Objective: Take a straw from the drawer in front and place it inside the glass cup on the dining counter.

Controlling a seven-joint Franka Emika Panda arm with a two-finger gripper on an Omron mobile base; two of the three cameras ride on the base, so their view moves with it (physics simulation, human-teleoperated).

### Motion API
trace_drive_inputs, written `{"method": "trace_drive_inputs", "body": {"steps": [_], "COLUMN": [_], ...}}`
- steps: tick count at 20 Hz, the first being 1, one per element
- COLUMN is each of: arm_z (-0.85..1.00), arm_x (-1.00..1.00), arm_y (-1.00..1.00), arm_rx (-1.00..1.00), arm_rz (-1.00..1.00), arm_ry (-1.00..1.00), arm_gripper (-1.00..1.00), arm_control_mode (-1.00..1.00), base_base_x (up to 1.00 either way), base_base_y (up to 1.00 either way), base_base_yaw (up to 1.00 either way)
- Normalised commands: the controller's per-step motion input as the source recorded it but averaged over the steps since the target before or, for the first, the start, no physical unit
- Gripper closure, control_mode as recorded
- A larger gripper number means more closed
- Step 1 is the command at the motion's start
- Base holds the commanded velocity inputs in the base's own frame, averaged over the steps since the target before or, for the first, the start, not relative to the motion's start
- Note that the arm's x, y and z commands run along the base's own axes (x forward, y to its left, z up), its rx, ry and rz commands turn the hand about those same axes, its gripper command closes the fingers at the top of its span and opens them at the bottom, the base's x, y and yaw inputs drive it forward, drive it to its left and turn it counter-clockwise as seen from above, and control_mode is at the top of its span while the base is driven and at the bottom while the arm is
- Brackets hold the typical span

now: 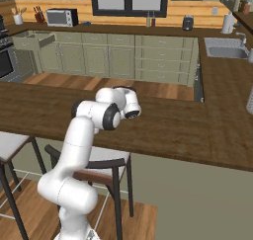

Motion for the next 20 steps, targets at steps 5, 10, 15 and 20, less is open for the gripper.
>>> {"method": "trace_drive_inputs", "body": {"steps": [5,10,15,20], "arm_z": [-0.07,-0.02,0.00,0.05], "arm_x": [-0.08,-0.07,-0.07,0.00], "arm_y": [0.00,-0.02,0.00,0.00], "arm_rx": [0.00,0.00,0.00,0.00], "arm_rz": [0.00,0.00,0.00,0.00], "arm_ry": [0.00,0.00,0.00,0.00], "arm_gripper": [-1.00,-1.00,-1.00,-1.00], "arm_control_mode": [-1.00,-1.00,-1.00,-1.00], "base_base_x": [0.00,0.00,0.00,0.00], "base_base_y": [0.00,0.00,0.00,0.00], "base_base_yaw": [0.00,0.00,0.00,0.00]}}
